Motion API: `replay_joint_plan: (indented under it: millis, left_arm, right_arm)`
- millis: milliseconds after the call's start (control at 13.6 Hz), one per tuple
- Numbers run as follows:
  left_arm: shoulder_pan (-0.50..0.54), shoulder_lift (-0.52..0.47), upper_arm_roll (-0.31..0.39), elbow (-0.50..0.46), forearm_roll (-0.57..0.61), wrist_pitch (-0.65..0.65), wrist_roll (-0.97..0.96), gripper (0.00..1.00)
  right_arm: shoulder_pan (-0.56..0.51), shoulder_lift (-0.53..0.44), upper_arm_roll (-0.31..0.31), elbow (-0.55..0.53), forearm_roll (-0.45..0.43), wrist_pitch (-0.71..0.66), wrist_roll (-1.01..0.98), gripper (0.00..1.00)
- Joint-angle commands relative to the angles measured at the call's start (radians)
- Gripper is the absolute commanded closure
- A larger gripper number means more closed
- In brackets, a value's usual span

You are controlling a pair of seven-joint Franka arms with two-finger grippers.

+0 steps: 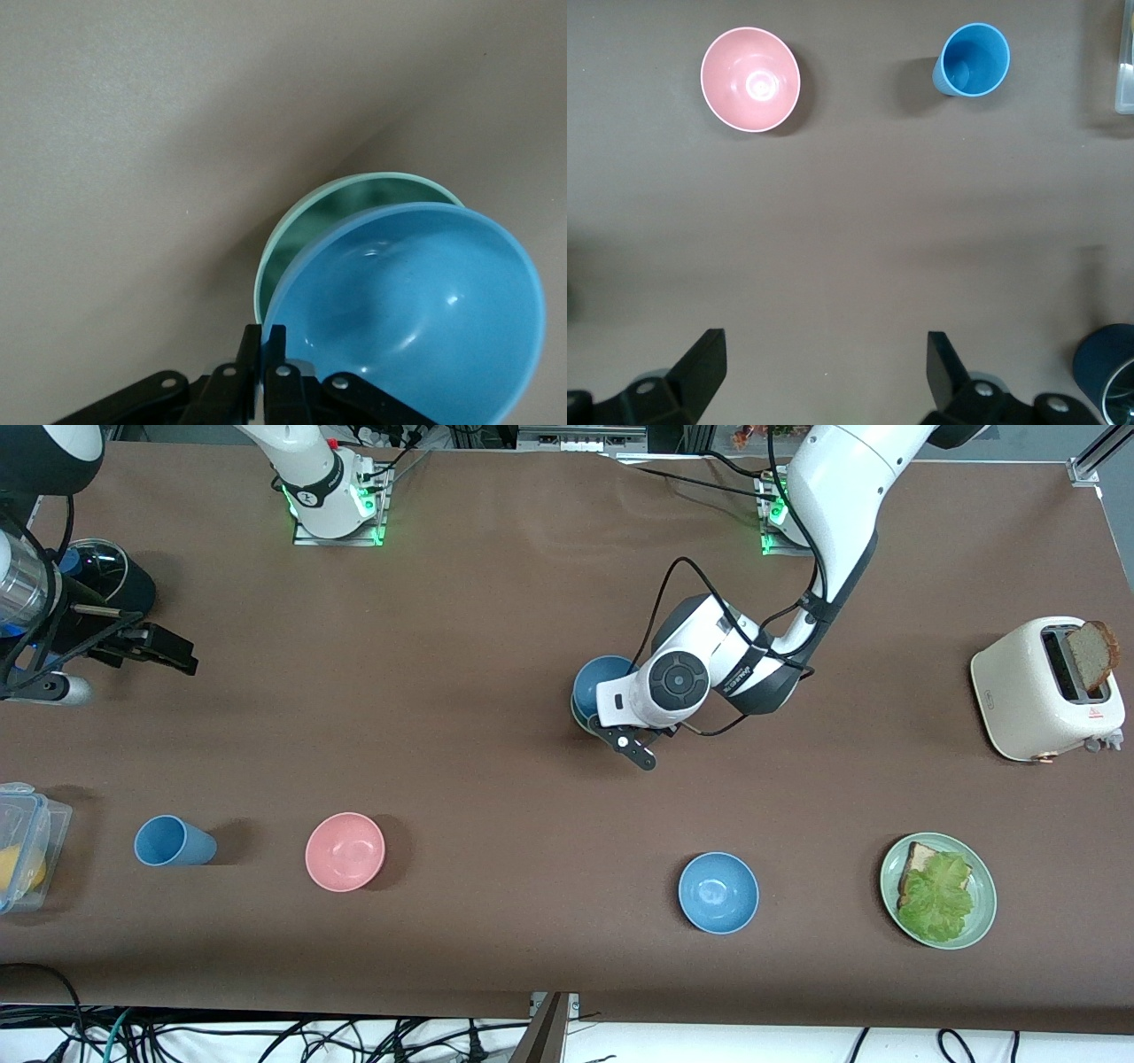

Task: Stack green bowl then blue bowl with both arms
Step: 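Carry the blue bowl over the green bowl and lower it inside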

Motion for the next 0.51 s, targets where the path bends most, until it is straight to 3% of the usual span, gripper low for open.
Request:
replay_joint_plan:
  millis: [0,221,441]
  left_arm:
    - [-0.017,-0.006,0.014,0.020,-0.012,0.009,-0.009,0.00]
    - [-0.003,-0.047,0.014,0.020,-0.012,-0.011,-0.008,0.00]
    - [0.080,-0.171,0.041,0.023,-0.011,-0.164,0.003,0.00]
  right_arm:
    - [-0.003,0.004,0.000,0.013,0.016,-0.010,0.010,0.00]
    - [-0.003,0.004,0.000,0.013,0.016,-0.010,0.011,0.00]
    - [-0.003,0.004,0.000,0.013,0.016,-0.007,0.011,0.00]
